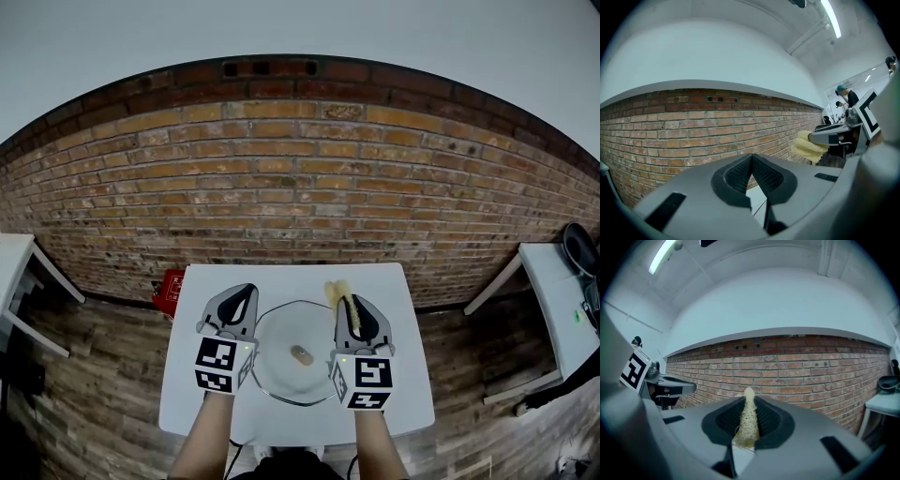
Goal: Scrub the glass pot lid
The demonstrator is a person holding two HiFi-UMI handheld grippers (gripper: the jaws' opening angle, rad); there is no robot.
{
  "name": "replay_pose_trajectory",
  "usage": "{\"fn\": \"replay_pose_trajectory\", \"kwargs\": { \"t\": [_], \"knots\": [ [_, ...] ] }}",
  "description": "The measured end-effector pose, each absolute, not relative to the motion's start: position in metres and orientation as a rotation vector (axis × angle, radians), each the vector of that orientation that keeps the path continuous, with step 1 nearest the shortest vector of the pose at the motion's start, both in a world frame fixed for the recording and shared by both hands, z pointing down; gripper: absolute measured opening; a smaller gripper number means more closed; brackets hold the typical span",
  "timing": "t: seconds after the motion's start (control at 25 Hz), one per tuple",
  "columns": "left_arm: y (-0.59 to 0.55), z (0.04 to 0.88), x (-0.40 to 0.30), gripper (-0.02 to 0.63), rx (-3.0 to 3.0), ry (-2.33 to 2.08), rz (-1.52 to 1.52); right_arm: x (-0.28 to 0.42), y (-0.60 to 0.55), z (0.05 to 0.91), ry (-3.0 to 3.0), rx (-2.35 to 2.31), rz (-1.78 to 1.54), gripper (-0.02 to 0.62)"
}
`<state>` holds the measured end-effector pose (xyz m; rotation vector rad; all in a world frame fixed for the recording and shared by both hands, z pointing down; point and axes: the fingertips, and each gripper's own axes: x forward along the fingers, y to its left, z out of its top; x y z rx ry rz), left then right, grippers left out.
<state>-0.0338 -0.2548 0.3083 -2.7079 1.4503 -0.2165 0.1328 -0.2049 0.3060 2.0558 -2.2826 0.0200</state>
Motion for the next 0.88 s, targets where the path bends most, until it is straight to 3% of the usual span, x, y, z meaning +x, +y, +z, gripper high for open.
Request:
{"fn": "replay_pose_trajectory", "kwargs": {
  "t": [0.88],
  "knots": [
    [-0.263, 0.391, -0.046, 0.011, -2.788, 1.513, -0.391, 0.124, -0.215, 0.382, -2.235, 1.969, 0.187, 0.058]
  ]
}}
